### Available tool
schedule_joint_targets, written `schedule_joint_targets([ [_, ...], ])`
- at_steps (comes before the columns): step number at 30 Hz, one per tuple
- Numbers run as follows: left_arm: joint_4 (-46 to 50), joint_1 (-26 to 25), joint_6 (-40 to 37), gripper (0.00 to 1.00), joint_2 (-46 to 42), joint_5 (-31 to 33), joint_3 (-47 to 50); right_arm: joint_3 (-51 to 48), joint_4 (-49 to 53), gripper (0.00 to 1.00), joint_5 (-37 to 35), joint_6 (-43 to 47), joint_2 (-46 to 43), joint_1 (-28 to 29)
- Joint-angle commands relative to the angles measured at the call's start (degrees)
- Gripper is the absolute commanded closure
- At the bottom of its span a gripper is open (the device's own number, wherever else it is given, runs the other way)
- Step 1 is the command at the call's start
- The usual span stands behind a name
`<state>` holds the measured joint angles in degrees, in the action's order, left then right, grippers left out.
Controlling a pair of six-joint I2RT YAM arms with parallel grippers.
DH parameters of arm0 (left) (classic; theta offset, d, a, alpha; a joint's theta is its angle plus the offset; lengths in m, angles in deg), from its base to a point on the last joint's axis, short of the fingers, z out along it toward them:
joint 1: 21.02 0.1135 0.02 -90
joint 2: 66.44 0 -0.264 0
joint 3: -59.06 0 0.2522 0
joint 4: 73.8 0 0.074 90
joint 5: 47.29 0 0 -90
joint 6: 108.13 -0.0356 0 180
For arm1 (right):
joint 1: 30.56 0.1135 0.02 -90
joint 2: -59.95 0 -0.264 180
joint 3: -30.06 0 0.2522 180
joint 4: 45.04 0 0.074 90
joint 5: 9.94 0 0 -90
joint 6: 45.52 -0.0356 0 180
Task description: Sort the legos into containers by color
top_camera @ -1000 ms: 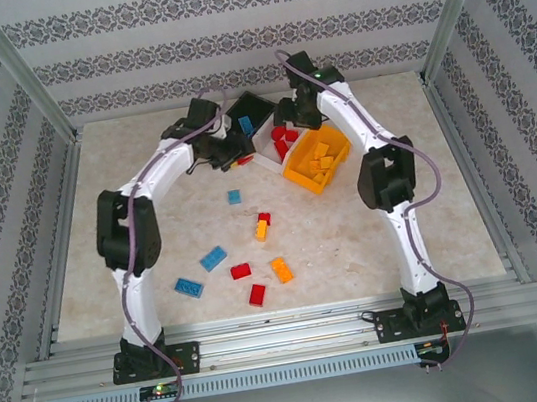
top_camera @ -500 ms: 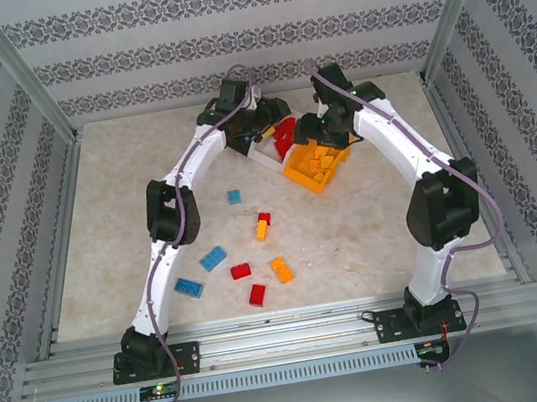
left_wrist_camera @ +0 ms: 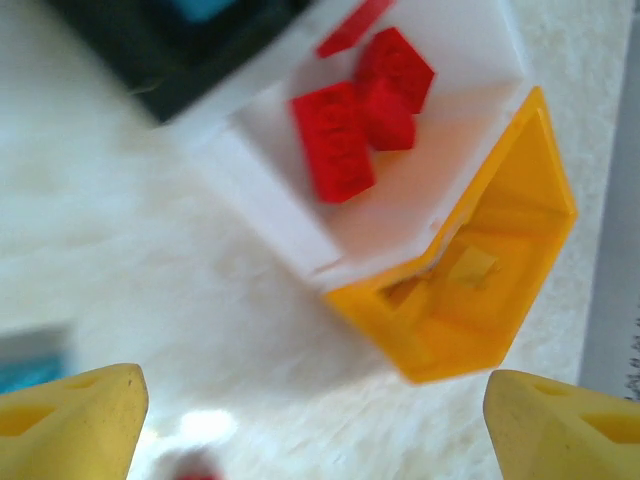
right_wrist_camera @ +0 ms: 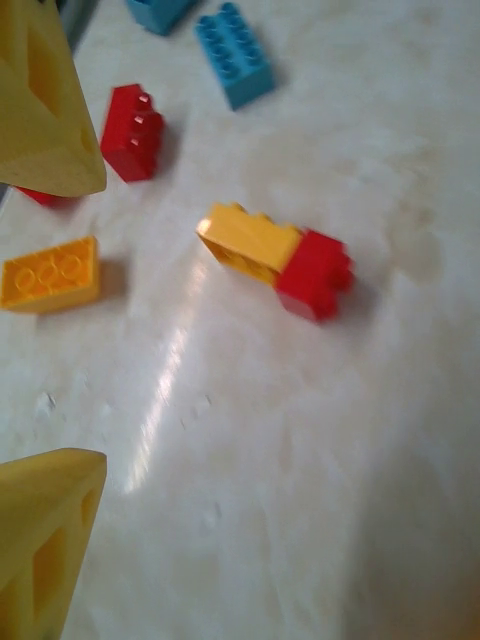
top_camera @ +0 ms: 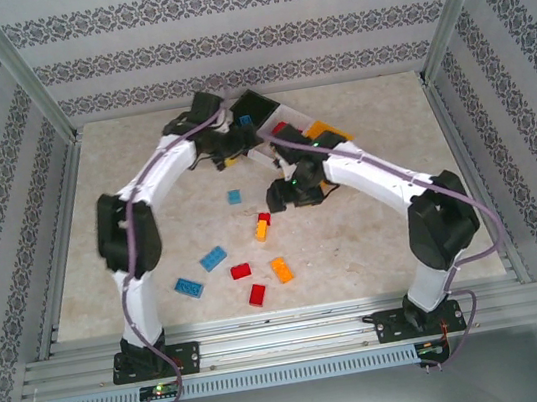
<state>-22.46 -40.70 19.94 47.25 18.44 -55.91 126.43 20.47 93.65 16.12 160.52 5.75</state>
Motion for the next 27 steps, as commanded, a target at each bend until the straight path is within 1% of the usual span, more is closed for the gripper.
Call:
schedule_joint_targets([
  [1,5.6,3.1,-6.3,0.11,-10.6,9.4,10.8,0.9,-1.0,0.31,2.1,-2.4,4.5,3.4],
  [3,5.8,4.5,-7.1,0.11,-15.8,10.2,17.8,3.1,0.8,0.30,1.2,-2.1,6.8,5.6],
  [5,5.4,5.8,-7.0,0.10,-20.8,9.8,24.1,4.3,1.6,0.29,0.8,-2.5,8.8,7.0],
  [8,5.1,6.7,-6.8,0.10,-26.1,9.9,29.9,4.8,2.2,0.29,0.6,-4.1,11.3,7.7],
  [12,5.9,7.0,-7.1,0.10,-30.4,10.3,33.4,5.6,0.9,0.29,-0.5,-6.0,14.2,8.4],
  [20,9.1,7.7,-8.6,0.09,-35.6,11.1,36.8,12.7,-0.8,0.32,-2.7,-8.2,22.2,8.9],
  [23,10.2,7.8,-9.4,0.09,-36.5,11.3,37.5,14.2,0.3,0.36,-4.0,-8.9,24.2,8.9],
  [24,10.5,7.8,-9.8,0.10,-36.5,11.2,37.6,14.2,0.4,0.40,-4.3,-9.0,24.3,8.9],
  [27,11.1,7.8,-10.9,0.12,-36.5,11.3,37.5,13.4,0.9,0.57,-5.0,-9.0,23.6,8.8],
])
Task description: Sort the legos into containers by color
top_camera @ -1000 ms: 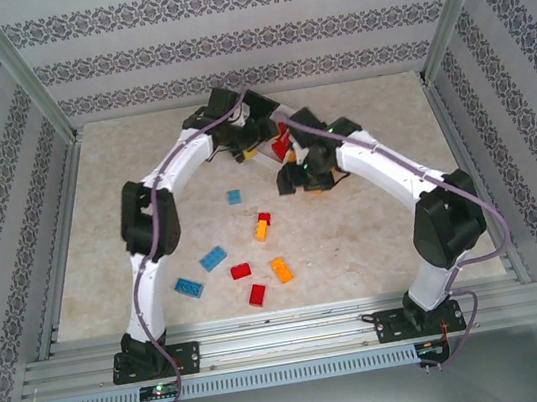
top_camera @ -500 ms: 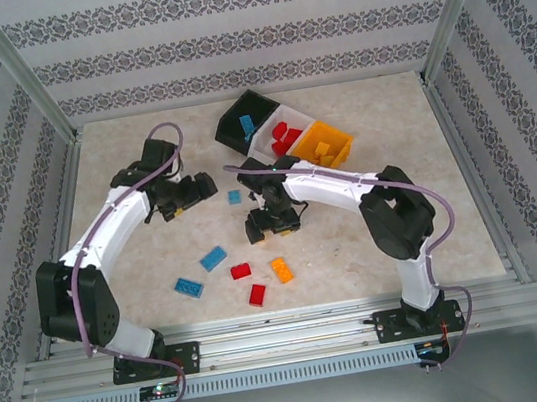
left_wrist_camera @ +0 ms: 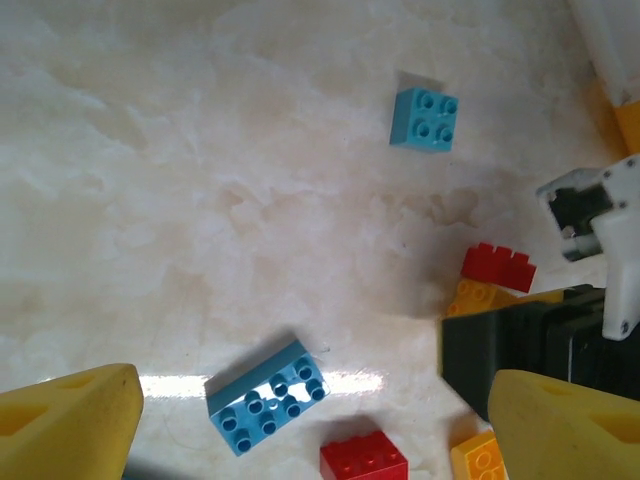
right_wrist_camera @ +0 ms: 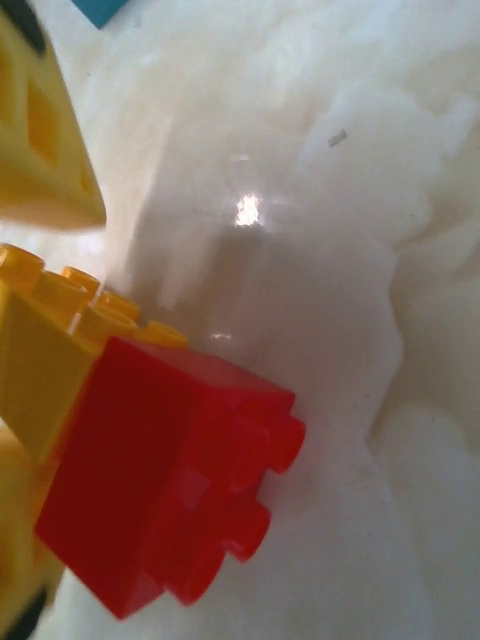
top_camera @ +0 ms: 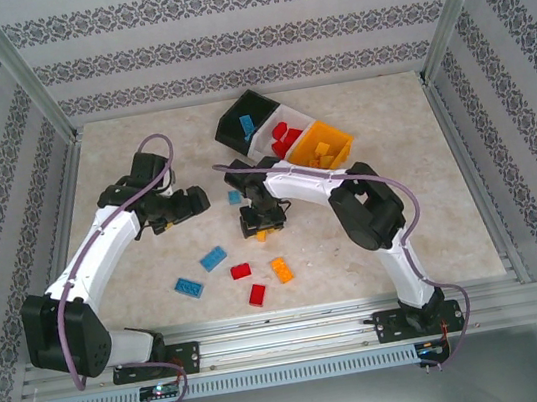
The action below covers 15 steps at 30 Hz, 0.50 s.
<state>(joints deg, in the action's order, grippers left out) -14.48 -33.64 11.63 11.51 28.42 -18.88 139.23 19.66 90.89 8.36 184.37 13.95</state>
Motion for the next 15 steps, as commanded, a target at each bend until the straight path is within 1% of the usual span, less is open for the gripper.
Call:
schedule_joint_targets([
  [1,3.1,0.7,-3.0,0.13,-0.7,1.1,0.5,0.1,2.0,0.64,-2.5,-1.2,-1.1,0.5],
  [2,3.1,0.7,-3.3,0.14,-0.6,1.0,0.5,-0.8,2.2,0.69,-2.5,-1.3,-2.2,0.4],
  [4,2.8,0.5,-4.1,0.15,-0.3,0.1,0.1,-2.4,3.0,0.74,-2.8,-1.4,-5.1,0.0],
  [6,2.6,0.1,-4.9,0.16,0.0,-0.5,-0.2,-4.1,3.8,0.76,-3.9,-1.5,-8.7,-0.7],
  [8,1.7,-1.2,-6.1,0.16,0.5,-2.0,-0.6,-5.1,5.2,0.76,-4.8,-1.6,-12.7,-2.5],
  [10,0.9,-3.5,-7.7,0.16,1.0,-3.4,-1.0,-5.2,6.3,0.76,-5.8,-1.4,-15.9,-5.3],
  [12,1.1,-6.3,-9.2,0.16,2.0,-3.5,-1.8,-4.0,6.7,0.76,-6.5,-0.3,-17.6,-9.0],
  [15,0.8,-9.0,-10.2,0.15,3.6,-5.5,-2.5,0.8,7.4,0.76,-6.8,2.6,-16.1,-15.1],
])
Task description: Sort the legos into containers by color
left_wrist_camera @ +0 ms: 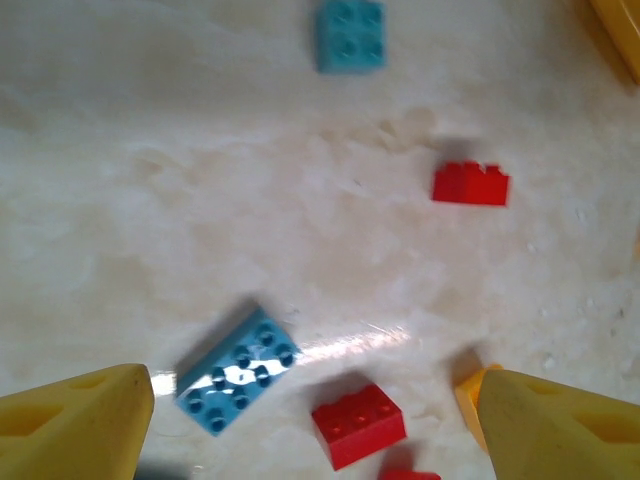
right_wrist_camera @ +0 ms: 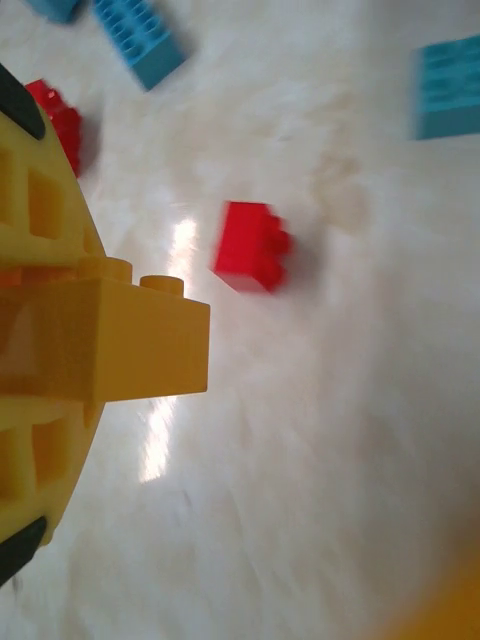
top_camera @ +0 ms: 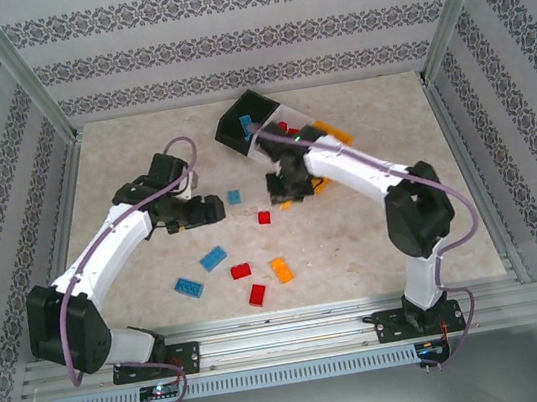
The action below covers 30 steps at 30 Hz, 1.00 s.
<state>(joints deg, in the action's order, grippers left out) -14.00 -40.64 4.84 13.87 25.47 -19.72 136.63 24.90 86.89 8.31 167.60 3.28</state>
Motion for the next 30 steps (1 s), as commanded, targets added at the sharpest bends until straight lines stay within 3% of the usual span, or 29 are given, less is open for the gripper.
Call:
schedule_joint_targets([
  [1,0.0,-2.8,-3.7,0.15,1.6,-3.1,-1.9,5.4,2.4,0.76,-2.7,3.7,2.1,-6.4],
  [5,-0.3,-4.7,-3.9,0.14,2.9,-3.8,-2.3,13.6,2.9,0.76,-3.9,7.4,9.7,-12.8],
  [10,-0.7,-4.8,-2.9,0.14,3.1,-3.5,-1.5,22.3,2.5,0.75,-5.2,10.0,17.7,-16.3],
  [13,-0.6,-4.8,-2.6,0.14,3.2,-3.1,-1.2,26.3,2.8,0.56,-6.1,11.4,21.7,-16.7],
  [16,0.0,-4.8,-2.9,0.14,3.6,-2.7,-1.5,30.1,6.3,0.48,-7.6,12.5,22.7,-16.7],
  [20,0.5,-4.1,-2.7,0.13,4.7,-1.3,-2.0,20.6,3.8,0.45,-8.9,17.2,12.0,-13.2],
  [23,1.2,-1.9,-1.5,0.13,6.2,-0.7,-2.0,7.7,5.4,0.39,-3.3,19.8,2.9,-9.3],
  [27,-2.3,2.0,1.2,0.13,6.5,-3.3,0.3,-13.1,1.8,0.30,7.0,19.6,-9.0,0.1],
  [30,-4.5,4.9,3.3,0.13,7.3,-5.5,1.7,-20.8,-1.0,0.26,9.1,15.8,-13.3,8.1],
])
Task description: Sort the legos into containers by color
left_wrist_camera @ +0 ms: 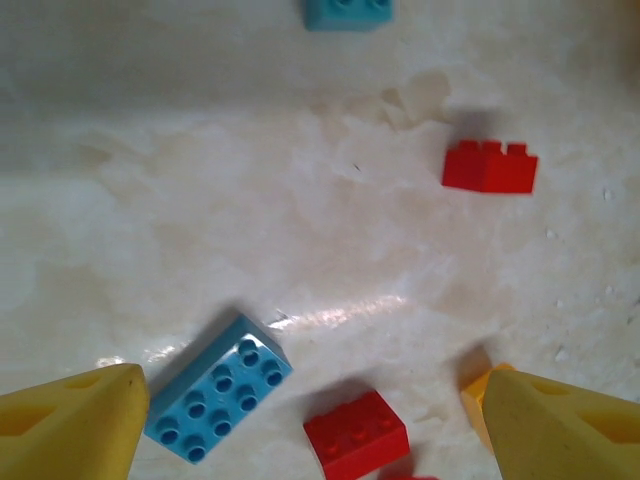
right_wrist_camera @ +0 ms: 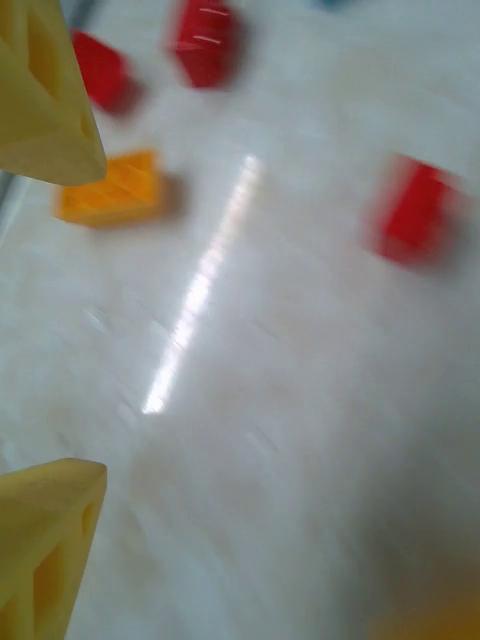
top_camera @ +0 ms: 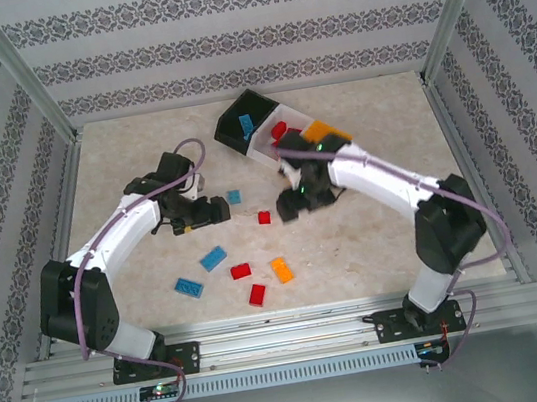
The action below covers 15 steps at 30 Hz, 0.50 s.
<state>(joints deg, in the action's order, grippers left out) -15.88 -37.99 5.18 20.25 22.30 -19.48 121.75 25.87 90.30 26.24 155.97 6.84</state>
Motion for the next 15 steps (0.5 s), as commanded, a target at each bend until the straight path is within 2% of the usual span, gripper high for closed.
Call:
schedule_joint_targets([
  [1,-3.3,2.9,3.6,0.13,0.9,-2.7,2.0,-7.9,-3.7,0.26,6.1,-3.5,-2.6,6.2],
  [5,-4.8,5.2,4.7,0.13,0.8,-4.3,3.5,-11.4,-9.4,0.26,6.5,-7.5,-2.1,10.4],
  [15,0.7,5.8,1.0,0.12,-3.1,-1.8,5.0,-7.6,-11.8,0.29,2.1,-7.2,10.0,15.0],
])
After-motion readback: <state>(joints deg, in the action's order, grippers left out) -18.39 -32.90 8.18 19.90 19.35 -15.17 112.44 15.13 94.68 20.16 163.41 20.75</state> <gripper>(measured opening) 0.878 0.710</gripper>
